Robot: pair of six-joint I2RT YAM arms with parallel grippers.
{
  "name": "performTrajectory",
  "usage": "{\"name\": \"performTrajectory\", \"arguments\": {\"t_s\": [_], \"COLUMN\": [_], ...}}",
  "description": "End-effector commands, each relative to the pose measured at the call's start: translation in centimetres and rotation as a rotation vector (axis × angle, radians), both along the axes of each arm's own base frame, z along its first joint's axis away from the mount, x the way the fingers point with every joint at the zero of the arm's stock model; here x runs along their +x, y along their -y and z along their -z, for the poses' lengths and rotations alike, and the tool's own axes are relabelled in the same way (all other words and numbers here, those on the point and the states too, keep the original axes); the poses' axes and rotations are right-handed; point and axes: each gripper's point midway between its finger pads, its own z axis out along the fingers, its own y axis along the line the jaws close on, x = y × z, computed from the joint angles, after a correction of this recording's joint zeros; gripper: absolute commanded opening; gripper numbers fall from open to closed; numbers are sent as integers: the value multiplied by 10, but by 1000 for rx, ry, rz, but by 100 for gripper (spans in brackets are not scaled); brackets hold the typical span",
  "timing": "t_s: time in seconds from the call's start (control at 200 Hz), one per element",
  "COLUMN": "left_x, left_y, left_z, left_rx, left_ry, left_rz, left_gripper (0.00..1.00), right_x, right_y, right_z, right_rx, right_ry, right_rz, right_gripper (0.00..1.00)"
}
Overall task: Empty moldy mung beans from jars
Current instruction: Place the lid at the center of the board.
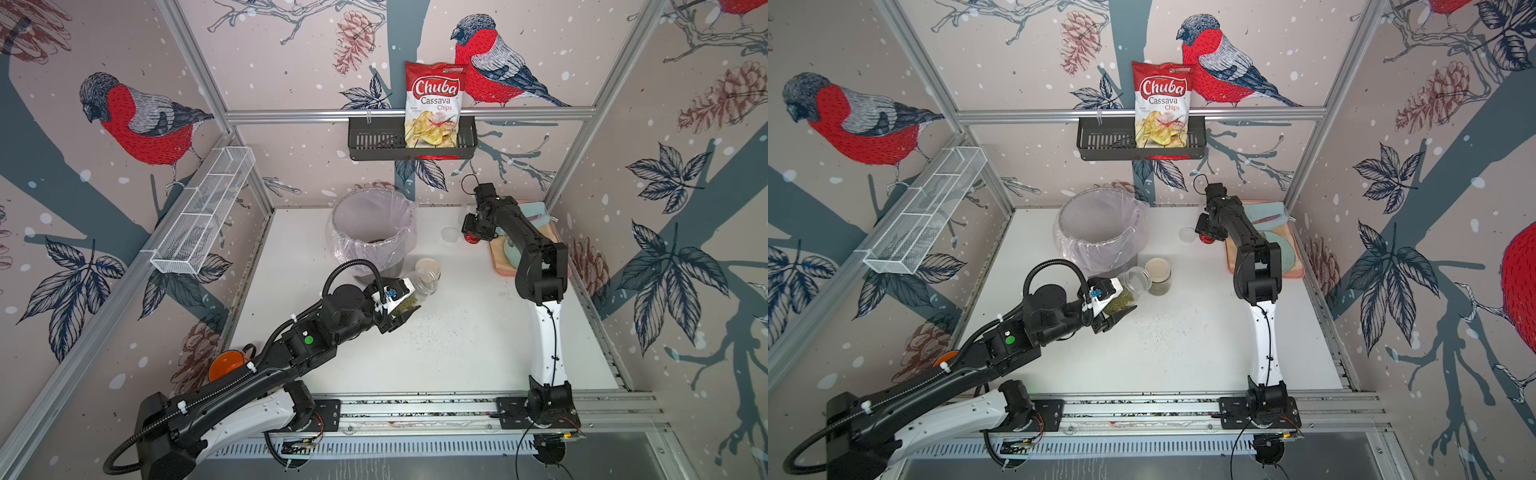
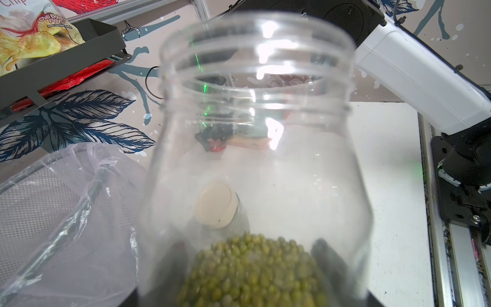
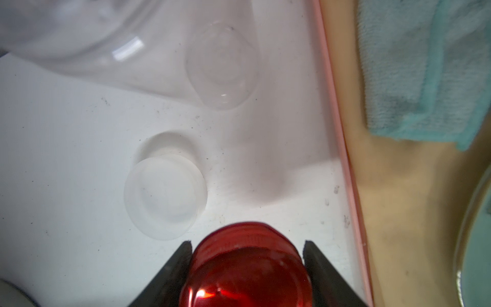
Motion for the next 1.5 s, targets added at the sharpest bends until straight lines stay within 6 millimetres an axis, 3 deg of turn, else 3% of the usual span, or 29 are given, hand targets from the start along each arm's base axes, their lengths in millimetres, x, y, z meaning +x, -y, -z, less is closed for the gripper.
{"name": "performTrajectory", "arguments": {"t_s": [0.0,0.62,0.92,1.086,1.296,1.496], "left_x": [3,6,7,8,5,6], "left_y": [2,0,-1,0,4,9], "left_z": [-21,-23,-23,-23,-30,-45], "left_rx": [-66,-70,-67,-67,-66,-84], "left_ry": [53,59,62,63,64,64], "left_rz": [-5,-24,-29,-31,-3,10], "left_gripper": [58,58,58,58,59,59], "right_x": [2,-1,-2,0,-1,-17], "right_y": [6,9,4,-1,-8,-13], "right_z": [9,45,35,5,-56,-110], "right_rx": [-24,-105,-106,-95,-82,-74], "right_ry": [-15,-69,-58,-10,83,169], "right_rz": [15,23,18,20,11,-7], "right_gripper": [62,71,86,88,89,89]}}
